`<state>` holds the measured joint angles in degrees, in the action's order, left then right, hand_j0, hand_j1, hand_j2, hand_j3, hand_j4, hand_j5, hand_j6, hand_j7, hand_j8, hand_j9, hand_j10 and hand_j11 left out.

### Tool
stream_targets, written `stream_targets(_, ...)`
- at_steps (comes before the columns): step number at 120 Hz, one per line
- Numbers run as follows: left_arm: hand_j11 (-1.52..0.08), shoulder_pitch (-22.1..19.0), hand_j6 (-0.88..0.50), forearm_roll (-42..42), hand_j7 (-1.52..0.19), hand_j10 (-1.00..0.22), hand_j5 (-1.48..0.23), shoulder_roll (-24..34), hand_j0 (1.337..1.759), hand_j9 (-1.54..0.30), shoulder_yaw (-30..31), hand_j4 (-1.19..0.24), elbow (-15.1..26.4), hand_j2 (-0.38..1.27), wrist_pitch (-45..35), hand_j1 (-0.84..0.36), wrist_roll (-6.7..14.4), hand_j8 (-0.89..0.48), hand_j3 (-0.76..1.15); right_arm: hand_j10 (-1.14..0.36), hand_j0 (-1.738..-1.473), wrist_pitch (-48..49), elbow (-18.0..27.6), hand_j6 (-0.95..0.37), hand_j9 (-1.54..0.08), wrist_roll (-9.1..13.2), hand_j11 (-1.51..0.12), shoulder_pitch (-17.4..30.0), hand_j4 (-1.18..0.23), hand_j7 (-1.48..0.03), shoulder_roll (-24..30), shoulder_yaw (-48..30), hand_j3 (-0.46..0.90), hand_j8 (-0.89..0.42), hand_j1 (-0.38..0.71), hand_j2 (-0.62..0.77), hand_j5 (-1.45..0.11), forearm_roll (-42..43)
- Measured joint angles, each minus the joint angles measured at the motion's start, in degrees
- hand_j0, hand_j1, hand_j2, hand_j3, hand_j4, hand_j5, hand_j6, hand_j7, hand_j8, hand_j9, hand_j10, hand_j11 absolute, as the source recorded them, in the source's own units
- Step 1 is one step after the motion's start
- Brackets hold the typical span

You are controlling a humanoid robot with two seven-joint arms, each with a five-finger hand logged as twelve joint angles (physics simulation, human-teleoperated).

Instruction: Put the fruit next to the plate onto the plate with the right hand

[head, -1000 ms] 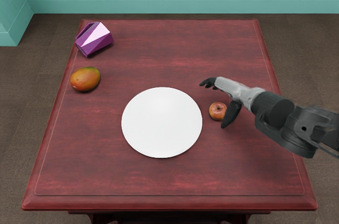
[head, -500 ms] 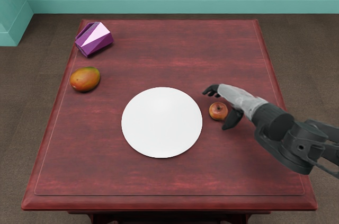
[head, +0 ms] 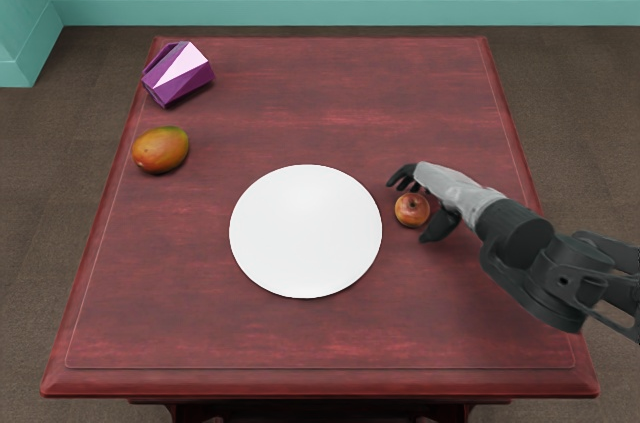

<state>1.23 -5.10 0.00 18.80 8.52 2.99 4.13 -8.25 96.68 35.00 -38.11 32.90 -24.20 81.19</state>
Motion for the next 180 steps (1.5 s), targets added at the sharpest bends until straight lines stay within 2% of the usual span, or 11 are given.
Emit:
stream_targets(62,-0.32,0.00,-0.24,0.00,-0.32,-0.24,-0.32,0.00,1.658,-0.32,0.00,-0.24,0.00,0.05,0.00,0.06,0.00,-0.24,0.00,-0.51,-1.657,0.03,-1.37,-0.51,-0.67,-0.01,-0.67,-0.56,-0.51,-0.67,-1.28,0.26,0.00,-0.42,0.24,-0.03,-0.68,-0.11)
stream_targets(80,-0.32,0.00,-0.24,0.00,-0.32,-0.24,-0.32,0.00,1.658,-0.32,-0.01,-0.24,0.00,0.05,0.00,0.06,0.00,-0.24,0.00,-0.49,-1.653,-0.03,-1.37,-0.45,-0.75,-0.01,-0.76,-0.34,-0.55,-0.74,-1.31,0.32,0.00,-0.35,0.28,-0.03,-0.76,0.03)
stream_targets(103,-0.32,0.00,-0.24,0.00,-0.32,-0.24,-0.32,0.00,1.658,-0.32,0.00,-0.24,0.00,0.05,0.00,0.06,0.00,-0.24,0.00,-0.54,-1.654,-2.16,-1.77,-0.48,-0.82,-0.03,-0.82,0.28,-0.60,-0.79,-1.45,0.71,0.00,-0.38,0.29,0.11,-0.82,2.83)
stream_targets(133,-0.32,0.00,-0.24,-0.01,-0.32,-0.24,-0.32,0.00,1.658,-0.32,-0.02,-0.24,0.00,0.05,0.00,0.06,-0.01,-0.24,0.00,-0.56,-1.641,-3.98,-3.03,-0.40,-0.90,0.03,-0.92,0.94,-0.70,-0.89,-2.24,2.25,0.00,-0.33,0.31,-0.02,-0.86,4.99)
stream_targets(135,-0.32,0.00,-0.24,-0.01,-0.32,-0.24,-0.32,0.00,1.658,-0.32,-0.02,-0.24,0.00,0.05,0.00,0.06,-0.01,-0.24,0.00,-0.57,-1.642,-4.02,-3.09,-0.39,-0.91,0.03,-0.93,0.96,-0.71,-0.90,-2.29,2.29,-0.04,-0.31,0.32,0.04,-0.88,4.98)
stream_targets(144,-0.32,0.00,-0.24,-0.01,-0.32,-0.24,-0.32,0.00,1.658,-0.32,-0.02,-0.24,0.00,0.05,0.00,0.06,-0.01,-0.24,0.00,-0.56,-1.629,-4.24,-3.43,-0.37,-0.98,0.01,-1.00,1.01,-0.74,-0.97,-2.45,2.35,0.11,-0.32,0.33,-0.01,-0.94,5.06)
stream_targets(153,-0.32,0.00,-0.24,-0.01,-0.32,-0.24,-0.32,0.00,1.658,-0.32,-0.02,-0.24,0.00,0.05,0.00,0.06,0.00,-0.24,0.00,-0.57,-1.612,-4.30,-3.63,-0.33,-1.03,0.02,-1.04,1.01,-0.74,-1.02,-2.48,2.28,0.12,-0.31,0.31,-0.04,-0.99,5.08)
stream_targets(164,-0.32,0.00,-0.24,-0.01,-0.32,-0.24,-0.32,0.00,1.658,-0.32,-0.01,-0.24,0.00,0.05,0.00,0.06,0.00,-0.24,0.00,-0.59,-1.623,-4.25,-3.71,-0.37,-1.08,0.00,-1.07,0.76,-0.77,-1.06,-2.49,1.90,-0.03,-0.32,0.29,0.03,-1.04,4.06)
stream_targets(168,-0.32,0.00,-0.24,-0.01,-0.32,-0.24,-0.32,0.00,1.658,-0.32,-0.02,-0.24,0.00,0.05,0.00,0.06,0.00,-0.24,0.00,-0.61,-1.634,-4.18,-3.70,-0.38,-1.10,-0.02,-1.09,0.48,-0.79,-1.07,-2.45,1.71,-0.16,-0.33,0.29,0.11,-1.05,3.10)
stream_targets(170,-0.32,0.00,-0.24,-0.01,-0.32,-0.24,-0.32,0.00,1.658,-0.32,-0.01,-0.24,0.00,0.05,0.00,0.06,0.00,-0.24,0.00,-0.62,-1.635,-4.13,-3.69,-0.40,-1.11,-0.03,-1.09,0.34,-0.80,-1.08,-2.43,1.62,-0.01,-0.33,0.29,0.12,-1.06,2.51)
stream_targets(180,-0.32,0.00,-0.24,0.00,-0.32,-0.24,-0.32,0.00,1.658,-0.32,-0.01,-0.24,0.00,0.05,0.00,0.06,0.00,-0.24,0.00,-0.60,-1.638,-3.69,-3.57,-0.38,-1.15,-0.02,-1.12,-0.61,-0.78,-1.10,-2.35,0.98,0.00,-0.31,0.32,0.17,-1.10,-0.38)
